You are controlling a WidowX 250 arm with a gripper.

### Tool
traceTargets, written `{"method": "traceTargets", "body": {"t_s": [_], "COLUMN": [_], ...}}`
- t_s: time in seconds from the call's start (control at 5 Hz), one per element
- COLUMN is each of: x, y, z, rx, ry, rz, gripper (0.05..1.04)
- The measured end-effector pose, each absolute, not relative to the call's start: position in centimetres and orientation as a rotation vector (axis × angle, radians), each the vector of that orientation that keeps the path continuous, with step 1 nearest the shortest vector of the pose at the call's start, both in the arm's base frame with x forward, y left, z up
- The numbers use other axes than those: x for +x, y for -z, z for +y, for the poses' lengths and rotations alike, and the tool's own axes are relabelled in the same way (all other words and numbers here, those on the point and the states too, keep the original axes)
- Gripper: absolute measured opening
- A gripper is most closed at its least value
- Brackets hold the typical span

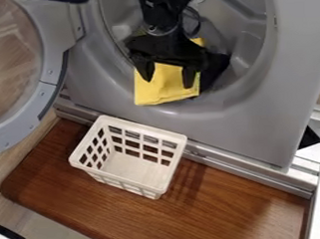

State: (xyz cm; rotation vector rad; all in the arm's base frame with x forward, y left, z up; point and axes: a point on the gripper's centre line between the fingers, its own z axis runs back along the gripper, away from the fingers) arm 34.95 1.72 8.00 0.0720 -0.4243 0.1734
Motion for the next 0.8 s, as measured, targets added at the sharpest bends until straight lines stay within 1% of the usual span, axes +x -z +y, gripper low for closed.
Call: {"method": "traceTargets", "body": {"t_s": [0.2,0.6,0.8], "x": [35.8,37.5,38.4], "y": [-7.4,-5.1,-4.8], "z": [2.6,2.5,2.6], "rx": [0.086,0.050,0.042], "ry": [-0.198,-0.203,-0.218], "rz": [-0.414,-0.391,-0.394], "gripper": [1.000,1.001,0.954]}}
